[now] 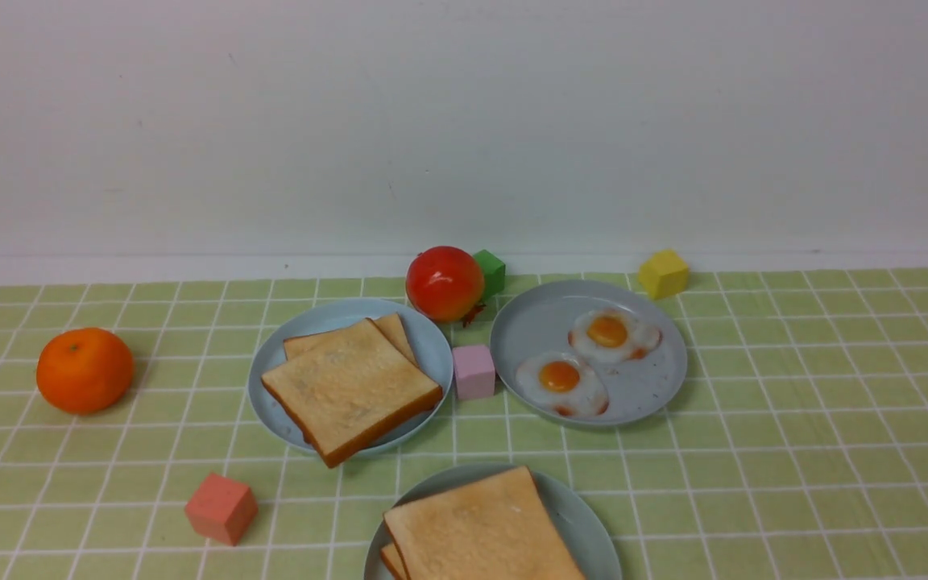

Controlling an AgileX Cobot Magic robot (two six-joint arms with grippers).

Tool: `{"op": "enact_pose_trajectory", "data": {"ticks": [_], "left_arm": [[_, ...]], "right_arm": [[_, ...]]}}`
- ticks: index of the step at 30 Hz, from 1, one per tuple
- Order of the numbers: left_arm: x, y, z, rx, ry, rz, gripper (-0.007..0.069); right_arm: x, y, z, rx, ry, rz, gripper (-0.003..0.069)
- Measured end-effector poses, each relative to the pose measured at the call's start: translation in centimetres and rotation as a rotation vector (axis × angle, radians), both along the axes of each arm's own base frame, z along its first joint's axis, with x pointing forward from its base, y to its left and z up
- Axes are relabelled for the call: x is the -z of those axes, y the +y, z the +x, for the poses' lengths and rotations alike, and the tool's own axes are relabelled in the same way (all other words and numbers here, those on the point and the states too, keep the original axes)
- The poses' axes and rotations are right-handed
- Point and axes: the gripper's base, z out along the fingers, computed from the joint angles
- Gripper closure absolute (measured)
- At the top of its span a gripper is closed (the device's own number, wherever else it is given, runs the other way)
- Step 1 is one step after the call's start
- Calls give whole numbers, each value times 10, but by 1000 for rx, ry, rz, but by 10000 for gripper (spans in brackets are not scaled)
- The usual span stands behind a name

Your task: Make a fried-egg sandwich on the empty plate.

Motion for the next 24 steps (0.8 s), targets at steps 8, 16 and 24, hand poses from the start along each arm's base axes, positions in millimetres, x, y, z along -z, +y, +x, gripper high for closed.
{"op": "enact_pose_trajectory", "data": {"ticks": [8,16,24], "left_arm": [[0,0,0,-1,0,0,636],[25,24,4,-264,-132,181,638],[108,46,15,-537,-244,202,638]], "right_arm": [[0,0,0,0,0,0,522],[0,0,0,0,1,0,509],[0,0,0,0,2,-1,500]]}}
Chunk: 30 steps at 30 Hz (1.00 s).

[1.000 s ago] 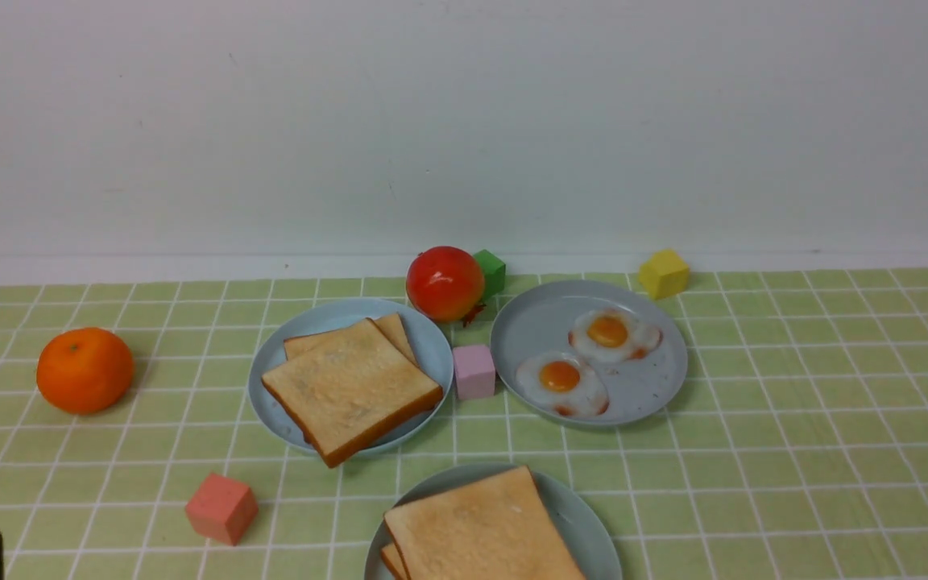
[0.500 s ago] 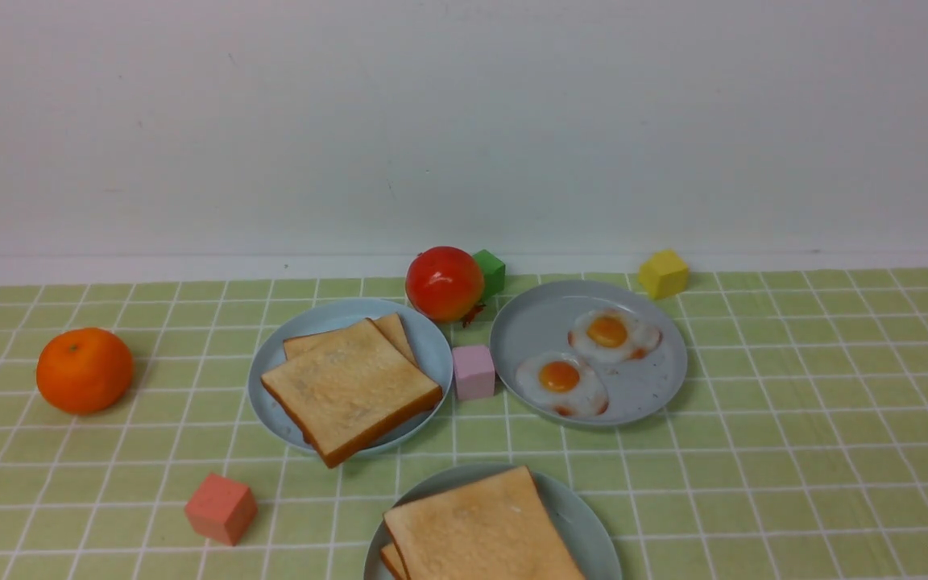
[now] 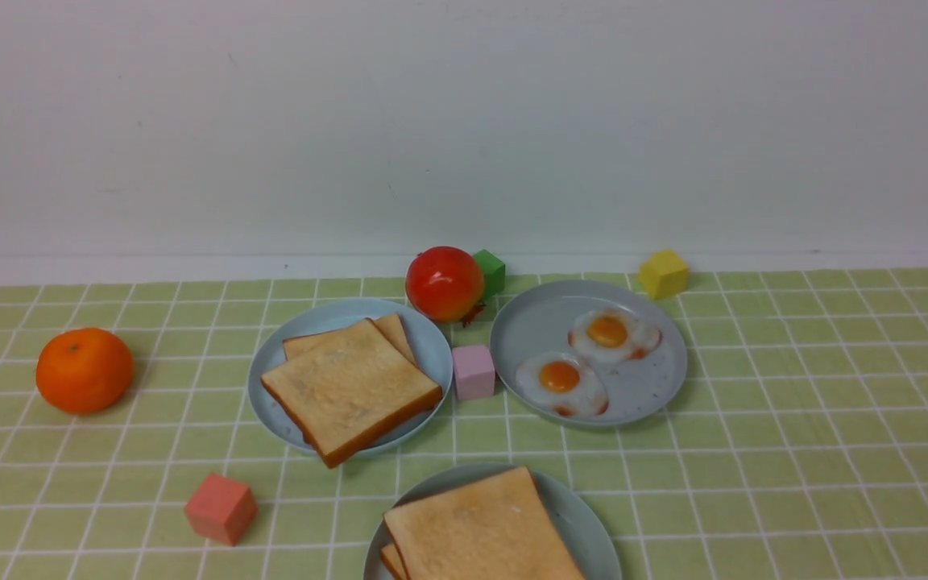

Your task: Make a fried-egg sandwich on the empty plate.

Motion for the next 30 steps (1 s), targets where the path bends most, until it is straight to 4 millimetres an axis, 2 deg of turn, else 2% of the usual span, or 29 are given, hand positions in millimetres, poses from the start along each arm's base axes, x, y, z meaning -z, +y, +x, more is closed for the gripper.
{"op": "enact_pose_trajectory", "data": {"ticks": [1,4,6,7,9,30], "left_arm": [[2,0,0,-1,-7,-1,638],[53,1,2,-10,20,0,638],[71,0,4,-11,60,3,638],[93,0,6,-14,120,9,638],[113,0,8,-25,175,21,638],[113,8,9,-190,132,19,637]], "right_arm": [[0,0,0,0,0,0,500],[0,0,0,0,2,-1,493],[0,0,0,0,2,-1,489],[0,0,0,0,1,-1,485],[0,0,0,0,3,-1,483],[0,0,0,0,3,0,451]]}}
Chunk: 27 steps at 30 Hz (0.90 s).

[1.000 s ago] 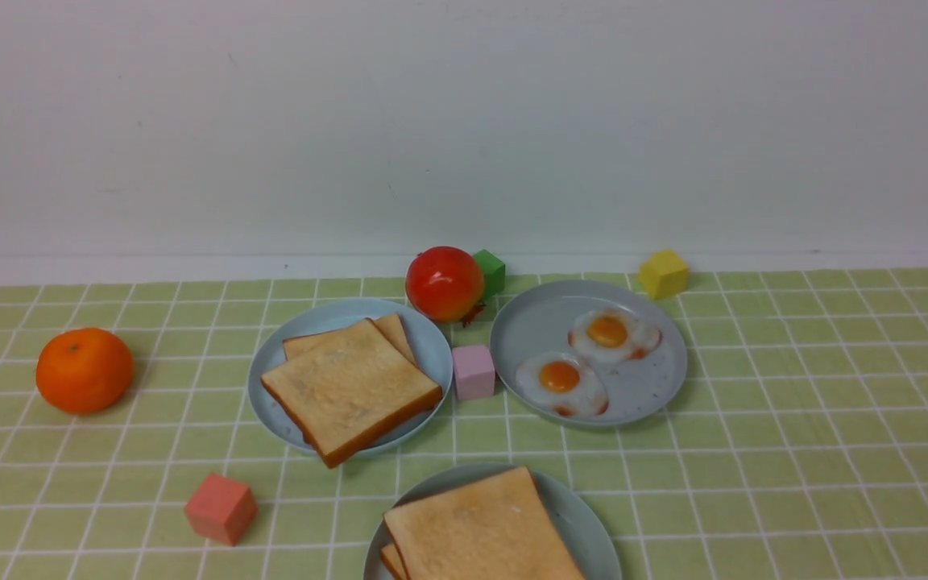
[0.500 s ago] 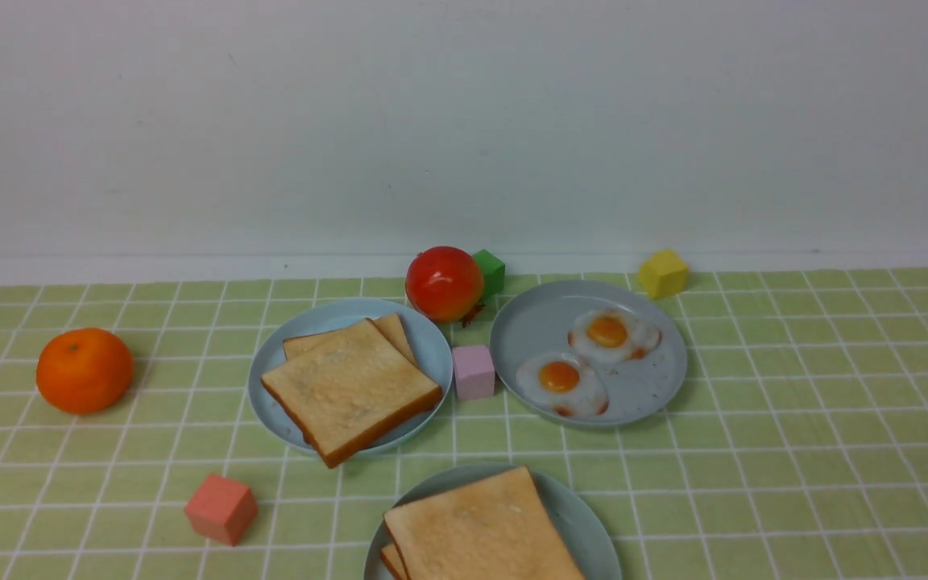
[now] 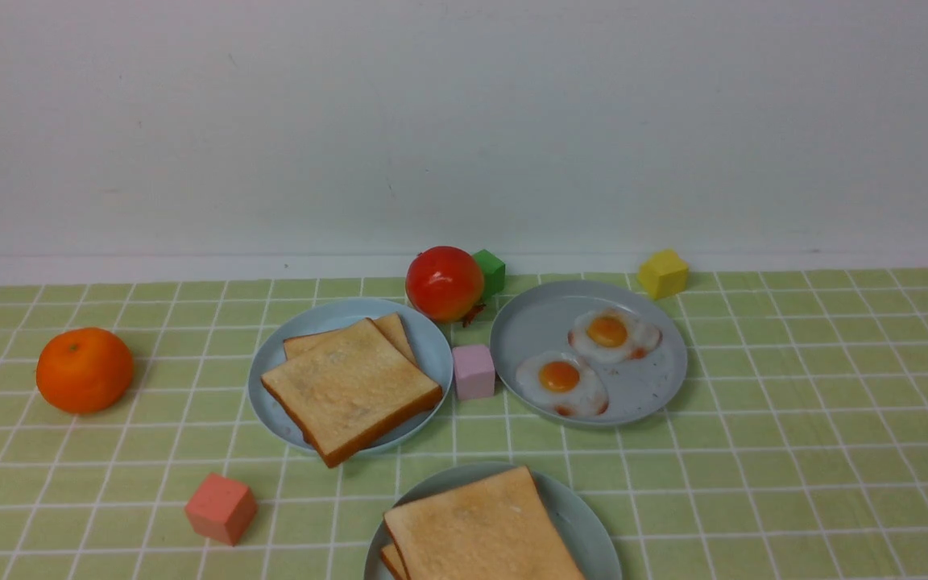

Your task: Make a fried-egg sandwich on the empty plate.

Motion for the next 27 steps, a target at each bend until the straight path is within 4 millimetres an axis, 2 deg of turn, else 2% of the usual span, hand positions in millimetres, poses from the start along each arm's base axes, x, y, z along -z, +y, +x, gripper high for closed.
{"op": "enact_pose_trajectory", "data": {"ticks": [17,21,25,27], "left_arm": [[0,0,0,0,-1,0,634],[0,0,0,0,-1,0,630],[0,0,0,0,-1,0,630],[0,0,0,0,-1,0,630]], "right_arm": [[2,0,1,10,-10,-23,437],[13,-5,6,133,-5,-103,433],[21,-10,10,254,21,-113,431],[34,-13,13,350,60,-116,428]]}}
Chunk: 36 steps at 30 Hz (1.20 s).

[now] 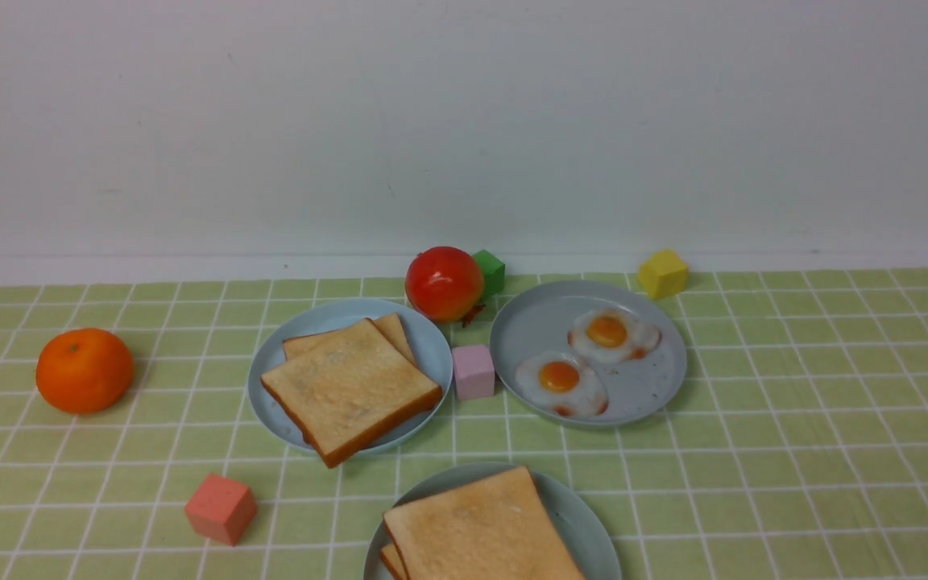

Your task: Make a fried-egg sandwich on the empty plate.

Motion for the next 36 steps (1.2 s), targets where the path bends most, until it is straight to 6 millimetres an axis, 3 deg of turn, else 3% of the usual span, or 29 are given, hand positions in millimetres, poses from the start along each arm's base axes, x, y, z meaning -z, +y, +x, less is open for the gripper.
{"op": "enact_pose_trajectory", "data": {"ticks": [8,36], "left_arm": [[0,0,0,0,0,0,629],[0,0,0,0,-1,0,610]], "right_arm": [[68,-3,3,130,163,125,421],[70,-2,4,130,140,161,419]]}}
